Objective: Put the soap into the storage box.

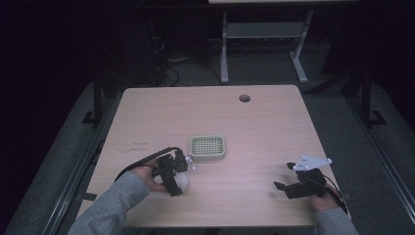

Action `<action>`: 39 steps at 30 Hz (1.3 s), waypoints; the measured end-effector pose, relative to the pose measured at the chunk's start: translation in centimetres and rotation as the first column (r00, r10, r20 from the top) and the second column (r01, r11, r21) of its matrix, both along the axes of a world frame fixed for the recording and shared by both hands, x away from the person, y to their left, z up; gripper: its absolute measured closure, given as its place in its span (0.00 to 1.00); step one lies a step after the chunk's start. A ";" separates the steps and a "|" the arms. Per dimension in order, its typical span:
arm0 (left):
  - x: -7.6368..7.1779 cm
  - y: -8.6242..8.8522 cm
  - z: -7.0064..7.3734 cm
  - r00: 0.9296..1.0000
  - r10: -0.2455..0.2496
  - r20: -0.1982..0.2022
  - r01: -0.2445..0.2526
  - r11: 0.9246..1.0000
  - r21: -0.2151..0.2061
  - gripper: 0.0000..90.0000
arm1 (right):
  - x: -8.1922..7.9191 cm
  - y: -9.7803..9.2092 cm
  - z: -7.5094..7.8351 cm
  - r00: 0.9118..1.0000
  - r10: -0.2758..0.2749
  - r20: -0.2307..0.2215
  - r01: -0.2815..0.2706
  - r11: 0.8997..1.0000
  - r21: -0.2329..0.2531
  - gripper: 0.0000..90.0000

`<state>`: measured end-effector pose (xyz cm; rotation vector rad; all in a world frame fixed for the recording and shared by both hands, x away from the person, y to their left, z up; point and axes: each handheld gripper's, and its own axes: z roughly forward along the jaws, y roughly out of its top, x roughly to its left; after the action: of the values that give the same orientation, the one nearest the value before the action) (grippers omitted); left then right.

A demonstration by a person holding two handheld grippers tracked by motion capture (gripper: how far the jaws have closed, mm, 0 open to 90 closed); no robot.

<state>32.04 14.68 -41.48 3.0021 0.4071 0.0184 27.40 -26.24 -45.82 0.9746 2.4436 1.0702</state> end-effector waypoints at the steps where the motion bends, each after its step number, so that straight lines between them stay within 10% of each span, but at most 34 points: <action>1: 0.0 0.0 -0.1 1.000 0.003 -0.005 -0.003 1.000 0.002 0.19 | 0.0 0.0 0.0 1.000 0.001 0.002 -0.001 1.000 0.000 0.15; 39: 0.6 -0.1 -1.5 0.999 0.000 -0.042 0.001 1.000 0.025 0.25 | 0.1 -0.2 0.0 1.000 0.001 0.007 -0.001 1.000 0.015 0.15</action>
<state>32.68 14.62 -43.01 3.0317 0.4140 -0.0394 27.55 -26.44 -45.81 0.9728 2.4346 1.0917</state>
